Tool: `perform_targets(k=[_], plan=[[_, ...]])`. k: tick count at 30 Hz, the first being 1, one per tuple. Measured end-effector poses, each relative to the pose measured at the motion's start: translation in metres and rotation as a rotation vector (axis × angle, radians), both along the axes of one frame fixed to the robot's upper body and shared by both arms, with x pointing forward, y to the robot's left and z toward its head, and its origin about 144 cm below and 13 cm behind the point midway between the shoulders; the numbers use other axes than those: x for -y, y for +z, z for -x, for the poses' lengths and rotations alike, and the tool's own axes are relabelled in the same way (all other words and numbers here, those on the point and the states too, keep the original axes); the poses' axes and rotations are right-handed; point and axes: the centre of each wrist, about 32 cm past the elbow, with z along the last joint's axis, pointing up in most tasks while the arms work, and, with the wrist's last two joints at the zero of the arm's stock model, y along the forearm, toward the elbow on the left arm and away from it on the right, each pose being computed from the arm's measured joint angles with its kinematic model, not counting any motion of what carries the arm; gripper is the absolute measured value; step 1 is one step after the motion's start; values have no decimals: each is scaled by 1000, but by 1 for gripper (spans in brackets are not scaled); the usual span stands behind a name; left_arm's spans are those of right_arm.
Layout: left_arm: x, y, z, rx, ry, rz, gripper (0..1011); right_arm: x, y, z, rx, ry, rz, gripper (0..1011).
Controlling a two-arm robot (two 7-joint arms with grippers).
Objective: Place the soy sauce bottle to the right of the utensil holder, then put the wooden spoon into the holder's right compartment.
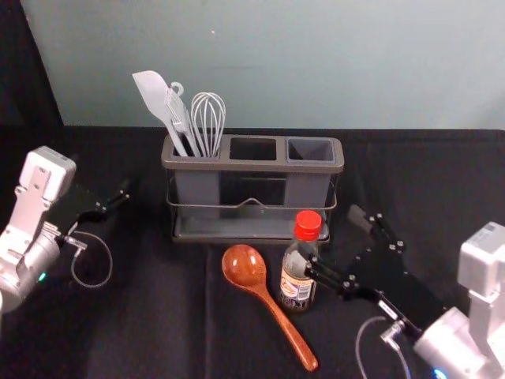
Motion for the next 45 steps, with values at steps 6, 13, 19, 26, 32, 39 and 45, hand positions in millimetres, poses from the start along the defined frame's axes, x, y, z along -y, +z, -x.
perform_targets(k=[6, 13, 19, 26, 32, 39, 45], plan=[[0, 0, 0, 0, 0, 0, 1000, -10, -2, -11, -15, 1, -14, 1003], [0, 0, 0, 0, 0, 0, 1000, -17, -3, -21, -26, 8, -17, 1002], [0, 0, 0, 0, 0, 0, 1000, -21, -3, -24, -27, 12, -13, 1003], [0, 0, 0, 0, 0, 0, 1000, -23, -4, -25, -27, 18, -12, 1002], [0, 0, 0, 0, 0, 0, 1000, -24, -5, -25, -30, 21, -11, 1002], [0, 0, 0, 0, 0, 0, 1000, -25, -6, -25, -31, 22, -12, 1003], [0, 0, 0, 0, 0, 0, 1000, -25, -8, -25, -33, 24, -15, 887]])
